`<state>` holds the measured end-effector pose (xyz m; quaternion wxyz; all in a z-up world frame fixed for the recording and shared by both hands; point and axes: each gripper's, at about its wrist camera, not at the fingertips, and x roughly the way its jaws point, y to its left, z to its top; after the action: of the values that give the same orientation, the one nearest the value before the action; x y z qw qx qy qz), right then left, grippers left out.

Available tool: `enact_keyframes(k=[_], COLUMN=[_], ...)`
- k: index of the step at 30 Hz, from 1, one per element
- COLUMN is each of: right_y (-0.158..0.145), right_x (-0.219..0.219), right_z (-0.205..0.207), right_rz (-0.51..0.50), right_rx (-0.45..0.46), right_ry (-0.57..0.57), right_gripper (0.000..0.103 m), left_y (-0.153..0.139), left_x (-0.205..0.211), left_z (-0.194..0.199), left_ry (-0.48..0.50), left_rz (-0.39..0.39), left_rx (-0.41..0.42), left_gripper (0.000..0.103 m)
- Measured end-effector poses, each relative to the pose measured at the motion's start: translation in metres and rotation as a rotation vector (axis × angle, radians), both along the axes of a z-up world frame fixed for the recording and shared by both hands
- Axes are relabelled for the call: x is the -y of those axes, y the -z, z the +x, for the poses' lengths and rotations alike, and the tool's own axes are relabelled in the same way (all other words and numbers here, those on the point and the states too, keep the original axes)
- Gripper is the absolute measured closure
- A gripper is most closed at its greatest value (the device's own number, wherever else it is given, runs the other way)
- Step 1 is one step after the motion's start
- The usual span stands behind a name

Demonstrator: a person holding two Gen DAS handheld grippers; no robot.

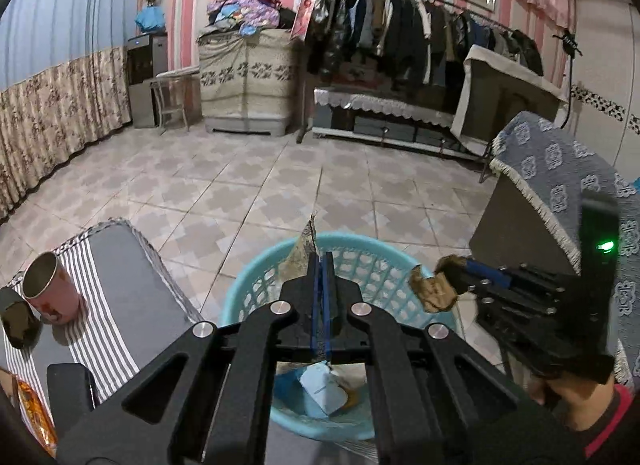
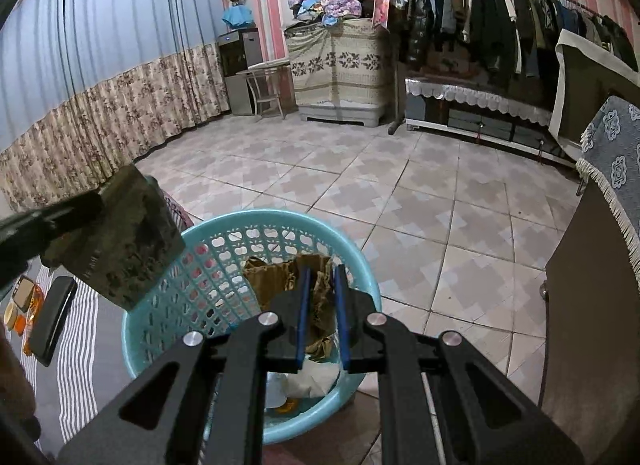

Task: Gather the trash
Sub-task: 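Carry wrapper and brown paper over the basket and open both grippers, then move both grippers back over the mat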

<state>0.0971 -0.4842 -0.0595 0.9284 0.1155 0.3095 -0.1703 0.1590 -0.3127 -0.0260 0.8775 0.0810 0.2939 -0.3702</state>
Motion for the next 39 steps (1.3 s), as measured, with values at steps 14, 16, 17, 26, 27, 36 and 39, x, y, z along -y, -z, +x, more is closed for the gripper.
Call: enact_keyframes(k=[14, 16, 17, 26, 27, 36, 39], right_y=[0.007, 0.007, 0.007, 0.003, 0.003, 0.002, -0.002], right_x=[-0.015, -0.02, -0.022, -0.032, -0.033, -0.065, -0.085], right_z=[0.013, 0.018, 0.022, 0.041, 0.039, 0.033, 0.031], right_rz=[0.002, 0.002, 0.007, -0.011, -0.017, -0.071, -0.095], right_rx=[0.005, 0.007, 0.009, 0.021, 0.026, 0.028, 0.041], right_ry=[-0.004, -0.005, -0.008, 0.029, 0.037, 0.053, 0.034], right_gripper=[0.09, 0.09, 0.09, 0.033, 0.032, 0.01, 0.009], left_y=[-0.009, -0.013, -0.015, -0.04, -0.041, -0.031, -0.017], left_x=[-0.047, -0.059, -0.066, -0.135, -0.14, -0.22, -0.244], left_z=[0.005, 0.002, -0.001, 0.004, 0.004, 0.01, 0.009], left_ry=[-0.238, -0.263, -0.275, -0.393, -0.401, -0.528, -0.563], left_rz=[0.055, 0.05, 0.044, -0.019, -0.02, -0.022, -0.009], left_rx=[0.156, 0.175, 0.18, 0.186, 0.186, 0.157, 0.135], left_gripper=[0.014, 0.008, 0.006, 0.005, 0.005, 0.005, 0.005])
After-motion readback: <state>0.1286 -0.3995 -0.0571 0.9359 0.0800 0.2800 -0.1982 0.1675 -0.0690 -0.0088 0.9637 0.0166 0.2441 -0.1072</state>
